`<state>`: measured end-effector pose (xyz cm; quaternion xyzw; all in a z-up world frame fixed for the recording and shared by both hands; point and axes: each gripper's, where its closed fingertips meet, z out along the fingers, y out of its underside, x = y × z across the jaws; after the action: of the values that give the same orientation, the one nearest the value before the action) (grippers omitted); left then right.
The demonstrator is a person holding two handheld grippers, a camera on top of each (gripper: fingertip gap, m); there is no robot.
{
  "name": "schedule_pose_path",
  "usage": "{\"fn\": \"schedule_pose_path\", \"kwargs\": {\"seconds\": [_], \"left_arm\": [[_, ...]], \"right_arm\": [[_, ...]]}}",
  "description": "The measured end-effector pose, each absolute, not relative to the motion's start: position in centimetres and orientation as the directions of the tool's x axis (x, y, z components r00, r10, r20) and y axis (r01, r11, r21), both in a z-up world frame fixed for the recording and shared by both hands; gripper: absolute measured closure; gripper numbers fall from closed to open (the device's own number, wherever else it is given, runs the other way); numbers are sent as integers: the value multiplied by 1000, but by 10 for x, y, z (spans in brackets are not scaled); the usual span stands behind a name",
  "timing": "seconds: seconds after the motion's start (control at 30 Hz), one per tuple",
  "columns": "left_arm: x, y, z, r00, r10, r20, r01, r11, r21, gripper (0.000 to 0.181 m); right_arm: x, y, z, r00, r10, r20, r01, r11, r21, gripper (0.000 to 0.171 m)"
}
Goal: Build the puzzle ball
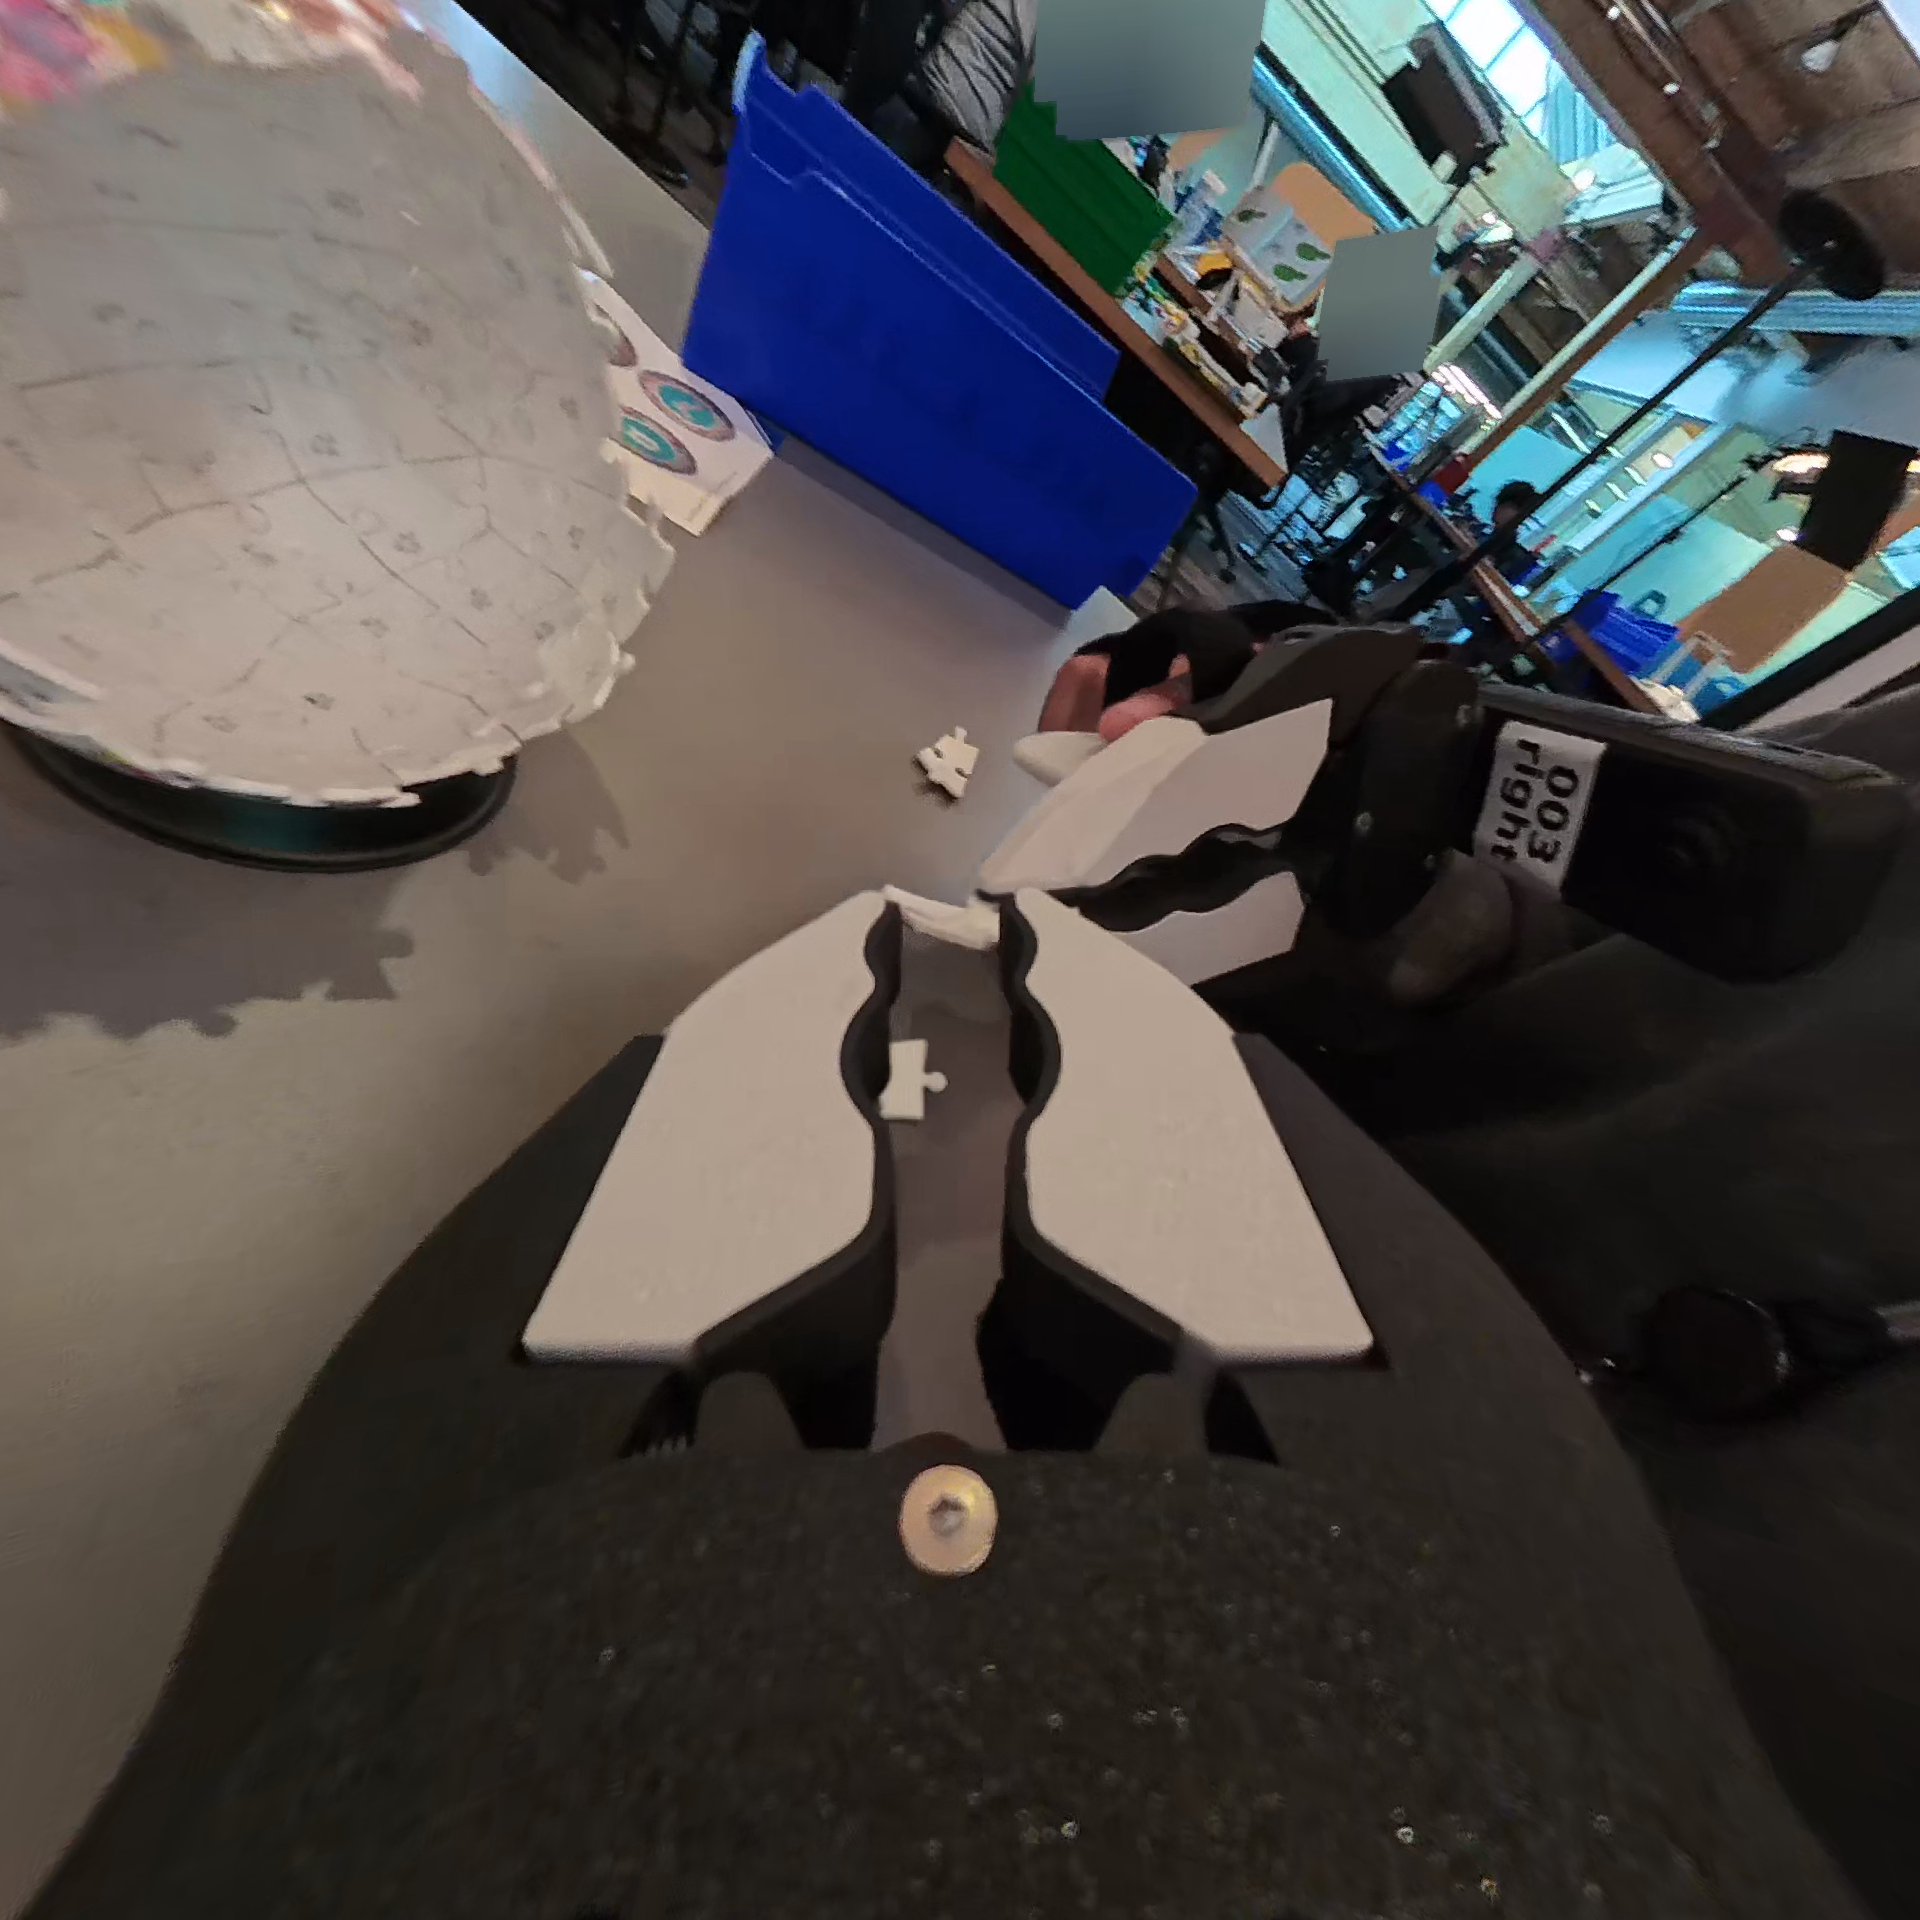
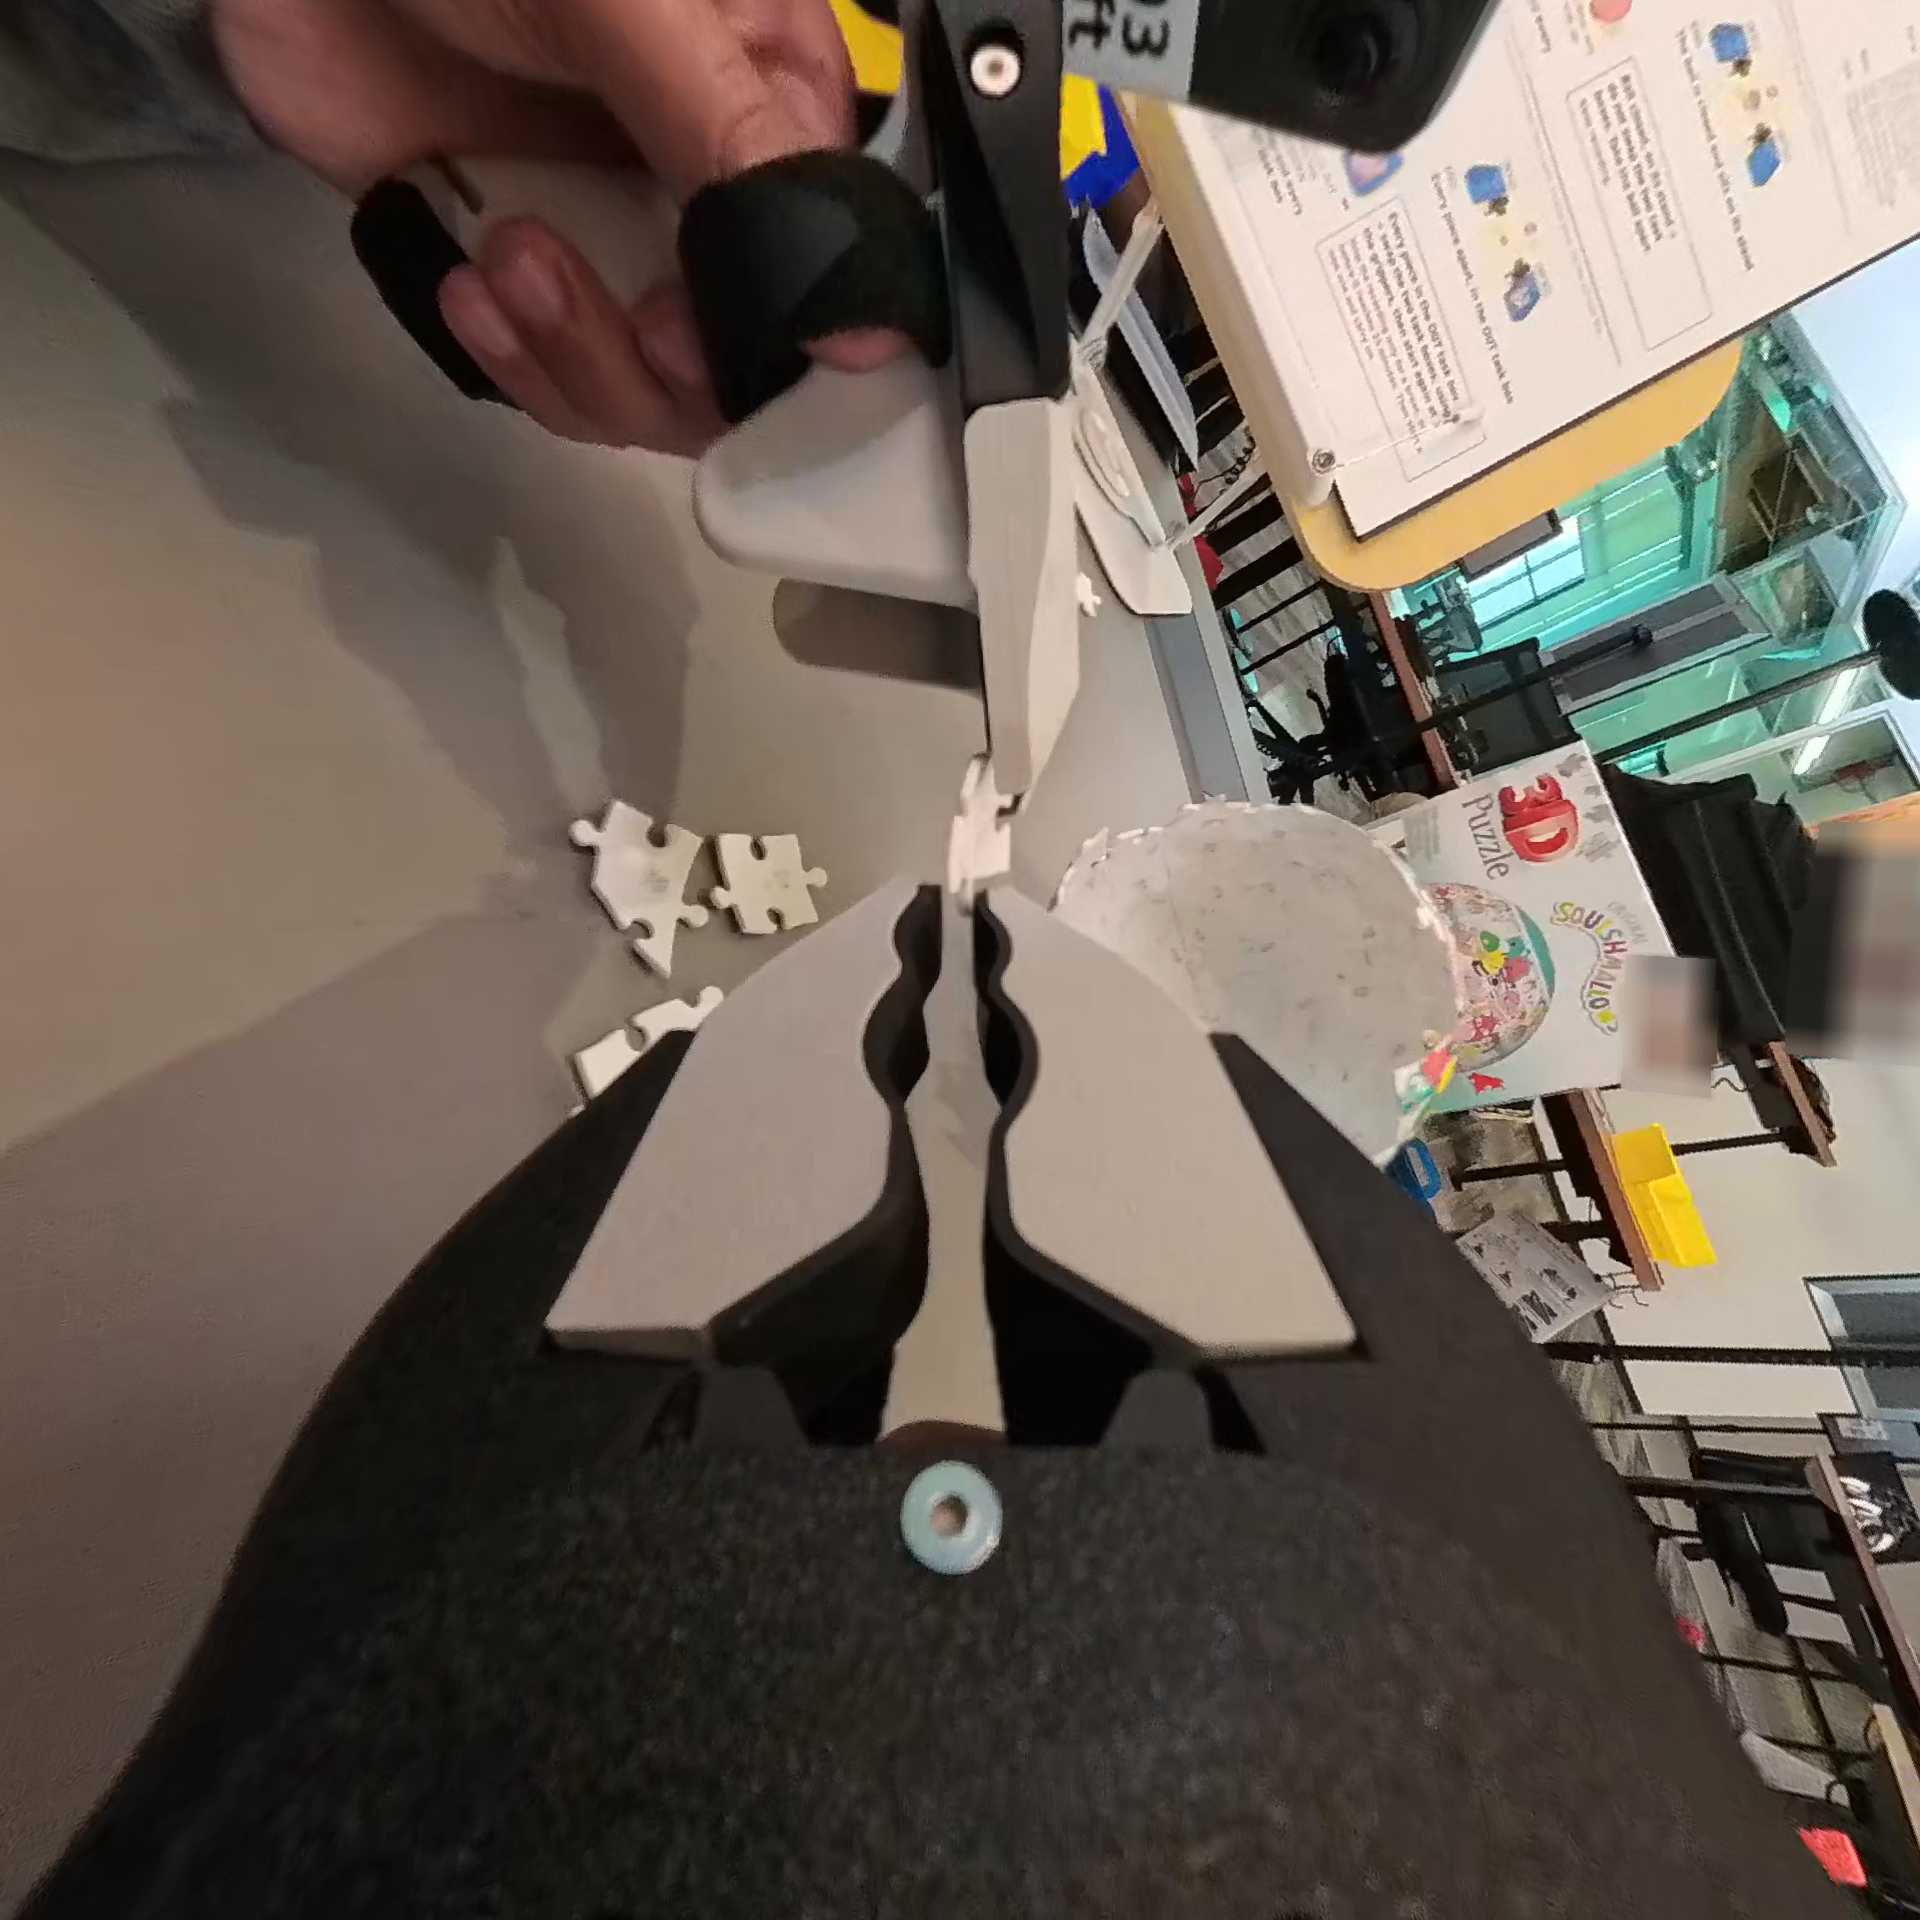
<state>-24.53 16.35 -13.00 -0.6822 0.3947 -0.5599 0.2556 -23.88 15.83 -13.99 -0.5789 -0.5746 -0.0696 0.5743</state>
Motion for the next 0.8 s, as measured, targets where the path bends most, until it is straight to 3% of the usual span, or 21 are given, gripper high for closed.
{"fn": "schedule_pose_path", "kwargs": {"seconds": [0.3, 0.4, 0.8], "left_arm": [[-252, 178, -128, 140, -842, 521, -213, -539, -815, 164], [-251, 175, -128, 124, -836, 534, -214, -548, -809, 164], [-253, 174, -124, 55, -810, 584, -193, -583, -789, 161]], "right_arm": [[-243, 164, -131, 381, 560, 735, 742, 290, -605, 160], [-244, 166, -132, 373, 536, 757, 762, 289, -580, 167], [-244, 166, -133, 298, 466, 833, 810, 339, -479, 169]]}}
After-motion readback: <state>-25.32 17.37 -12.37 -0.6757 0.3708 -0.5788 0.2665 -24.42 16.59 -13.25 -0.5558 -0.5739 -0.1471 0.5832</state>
